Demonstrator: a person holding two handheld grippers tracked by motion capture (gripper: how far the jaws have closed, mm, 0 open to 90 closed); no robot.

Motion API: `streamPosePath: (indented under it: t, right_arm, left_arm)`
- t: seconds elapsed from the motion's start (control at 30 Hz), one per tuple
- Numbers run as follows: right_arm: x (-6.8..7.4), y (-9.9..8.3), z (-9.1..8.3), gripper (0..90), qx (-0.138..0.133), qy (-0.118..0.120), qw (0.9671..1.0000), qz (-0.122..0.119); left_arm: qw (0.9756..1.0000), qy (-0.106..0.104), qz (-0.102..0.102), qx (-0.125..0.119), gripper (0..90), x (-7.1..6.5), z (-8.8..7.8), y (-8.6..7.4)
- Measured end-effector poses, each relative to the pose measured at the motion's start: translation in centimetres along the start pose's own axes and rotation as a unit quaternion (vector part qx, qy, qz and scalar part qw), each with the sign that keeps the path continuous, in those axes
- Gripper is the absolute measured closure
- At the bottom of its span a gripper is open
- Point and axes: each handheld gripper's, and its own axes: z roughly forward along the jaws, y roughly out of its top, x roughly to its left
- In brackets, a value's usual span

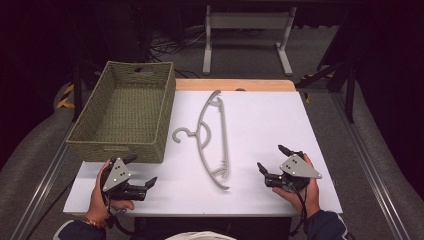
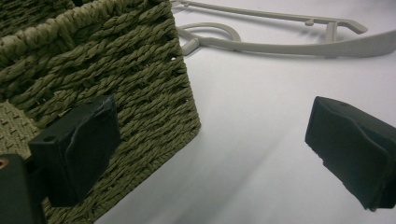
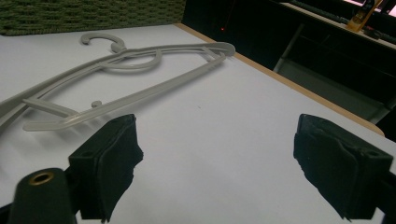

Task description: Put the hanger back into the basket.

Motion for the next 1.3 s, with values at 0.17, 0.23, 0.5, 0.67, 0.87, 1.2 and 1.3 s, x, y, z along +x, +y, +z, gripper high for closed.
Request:
streamPosePath:
  t: [0.17, 0.23, 0.5, 0.67, 0.87, 1.2, 1.3]
  right_arm:
    - [-0.1, 0.2, 0.2, 15.8, -0.004, -0.003, 1.0, 0.008]
    - [0.0, 0.4, 0.3, 16.7, -0.007, -0.005, 0.9999, 0.013]
    - [0.7, 0.8, 1.5, 17.8, 0.009, 0.014, 0.9997, 0.016]
    - [1.3, 0.7, 2.5, 19.0, 0.027, 0.03, 0.9991, 0.008]
    - [1.5, 1.2, 3.0, 19.4, 0.035, 0.029, 0.9989, 0.015]
    - [5.2, 5.9, 7.5, 29.2, 0.108, 0.109, 0.9882, 0.004]
    - [6.9, 7.2, 9.2, 30.8, 0.134, 0.132, 0.982, -0.001]
  left_arm:
    - [1.0, 0.0, -0.001, 0.001, 4.7, -0.1, -0.2, -0.1]
    - [1.0, 0.001, -0.004, 0.001, 4.9, -0.1, -0.2, -0.2]
    - [0.9999, 0.012, -0.004, 0.007, 6.0, -0.2, -0.5, -0.3]
    - [0.9998, 0.013, -0.005, 0.016, 5.1, -0.2, -0.5, -0.5]
    - [0.9997, 0.012, -0.003, 0.02, 4.6, -0.2, -0.5, -0.6]
    - [0.9991, 0.019, 0.007, 0.036, 5.1, -0.2, -0.4, -0.8]
    - [0.9992, 0.021, 0.005, 0.035, 5.1, -0.2, -0.5, -0.8]
